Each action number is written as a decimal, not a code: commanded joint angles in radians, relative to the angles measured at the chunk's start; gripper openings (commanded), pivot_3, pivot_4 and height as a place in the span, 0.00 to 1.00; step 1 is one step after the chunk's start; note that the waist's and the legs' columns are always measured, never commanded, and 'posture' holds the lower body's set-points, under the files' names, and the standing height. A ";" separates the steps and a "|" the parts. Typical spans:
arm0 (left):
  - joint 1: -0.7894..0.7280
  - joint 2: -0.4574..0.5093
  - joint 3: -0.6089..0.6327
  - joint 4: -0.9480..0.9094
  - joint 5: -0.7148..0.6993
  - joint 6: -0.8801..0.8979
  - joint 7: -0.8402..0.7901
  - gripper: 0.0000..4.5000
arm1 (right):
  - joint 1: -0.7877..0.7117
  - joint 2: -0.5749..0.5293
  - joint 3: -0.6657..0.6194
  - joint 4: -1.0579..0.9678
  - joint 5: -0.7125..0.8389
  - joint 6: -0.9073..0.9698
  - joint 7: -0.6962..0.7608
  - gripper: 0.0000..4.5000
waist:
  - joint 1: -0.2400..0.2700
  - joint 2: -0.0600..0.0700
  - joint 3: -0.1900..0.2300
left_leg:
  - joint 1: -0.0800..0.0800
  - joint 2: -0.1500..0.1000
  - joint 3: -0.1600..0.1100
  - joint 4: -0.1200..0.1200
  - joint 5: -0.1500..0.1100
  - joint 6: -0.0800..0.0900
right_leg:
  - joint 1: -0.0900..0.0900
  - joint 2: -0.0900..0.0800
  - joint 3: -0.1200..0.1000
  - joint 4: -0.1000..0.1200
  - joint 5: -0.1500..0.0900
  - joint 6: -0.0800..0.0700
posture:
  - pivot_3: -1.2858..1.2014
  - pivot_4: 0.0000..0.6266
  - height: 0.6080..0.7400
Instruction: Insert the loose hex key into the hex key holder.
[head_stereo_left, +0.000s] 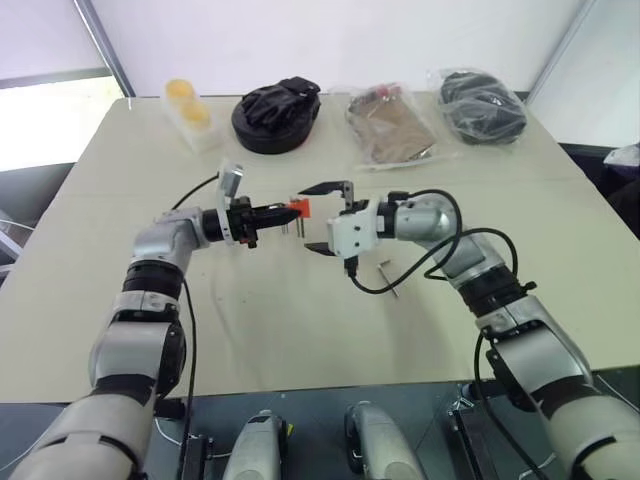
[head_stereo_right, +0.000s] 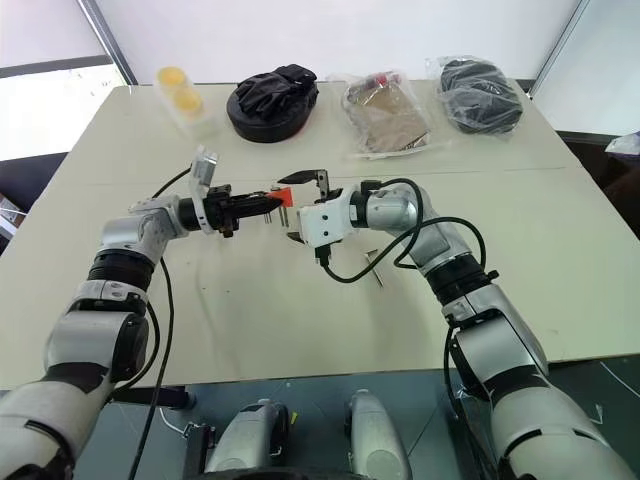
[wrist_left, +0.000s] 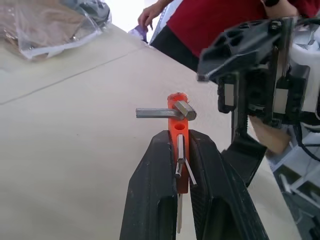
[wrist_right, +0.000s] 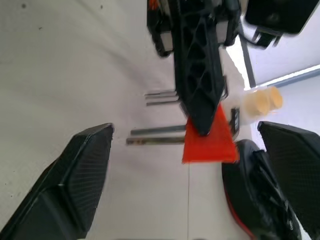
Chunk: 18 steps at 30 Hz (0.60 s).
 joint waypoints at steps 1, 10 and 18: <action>0.044 0.031 -0.040 -0.114 0.071 -0.131 0.018 0.00 | 0.059 -0.032 -0.096 -0.146 0.104 0.290 0.056 0.99 | 0.003 0.000 0.000 | 0.000 0.000 0.000 0.000 0.000 0.000 | 0.000 0.000 0.000 0.000 0.000 0.000 | 0.52 0.24 1.00; 0.194 0.037 -0.044 -0.438 0.076 -0.186 0.122 0.00 | 0.298 -0.135 -0.321 -0.709 0.479 1.527 0.088 0.99 | 0.030 0.000 0.000 | -0.001 0.003 -0.001 0.001 0.000 0.000 | 0.000 -0.001 0.000 0.000 0.000 -0.001 | 0.52 0.24 1.00; 0.269 0.023 -0.049 -0.561 0.048 -0.122 0.193 0.00 | 0.375 -0.168 -0.337 -0.870 0.597 1.825 -0.006 0.99 | 0.024 0.000 0.000 | -0.001 0.001 0.000 0.002 0.000 0.000 | 0.000 0.000 0.000 -0.001 0.000 0.000 | 0.52 0.24 1.00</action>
